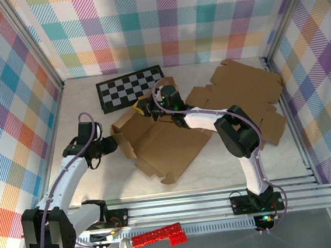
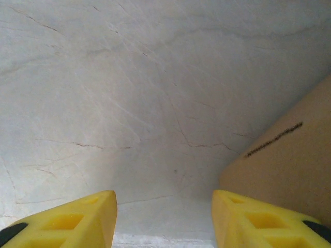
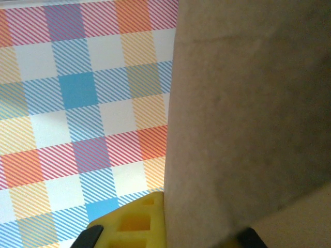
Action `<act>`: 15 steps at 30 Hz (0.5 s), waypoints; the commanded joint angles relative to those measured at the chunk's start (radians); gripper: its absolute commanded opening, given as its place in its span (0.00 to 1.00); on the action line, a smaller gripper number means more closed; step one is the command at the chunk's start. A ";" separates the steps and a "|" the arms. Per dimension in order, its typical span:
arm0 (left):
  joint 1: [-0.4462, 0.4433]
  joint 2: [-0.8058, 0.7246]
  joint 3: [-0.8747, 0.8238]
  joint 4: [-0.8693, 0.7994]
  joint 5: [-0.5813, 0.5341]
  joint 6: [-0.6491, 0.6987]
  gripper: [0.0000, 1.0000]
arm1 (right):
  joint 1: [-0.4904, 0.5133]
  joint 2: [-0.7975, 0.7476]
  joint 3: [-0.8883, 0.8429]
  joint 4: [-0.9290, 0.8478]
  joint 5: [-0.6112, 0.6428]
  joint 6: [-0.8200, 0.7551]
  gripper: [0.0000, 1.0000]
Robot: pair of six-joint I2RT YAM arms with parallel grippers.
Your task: Fold the paper box
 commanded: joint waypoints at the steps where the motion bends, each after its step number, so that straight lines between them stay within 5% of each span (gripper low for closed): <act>1: -0.025 -0.068 -0.033 0.030 0.028 -0.043 0.51 | 0.001 0.016 0.014 0.101 -0.022 0.014 0.00; 15: -0.057 -0.238 -0.097 0.070 0.069 -0.015 0.51 | -0.004 0.033 0.036 0.107 -0.029 0.022 0.00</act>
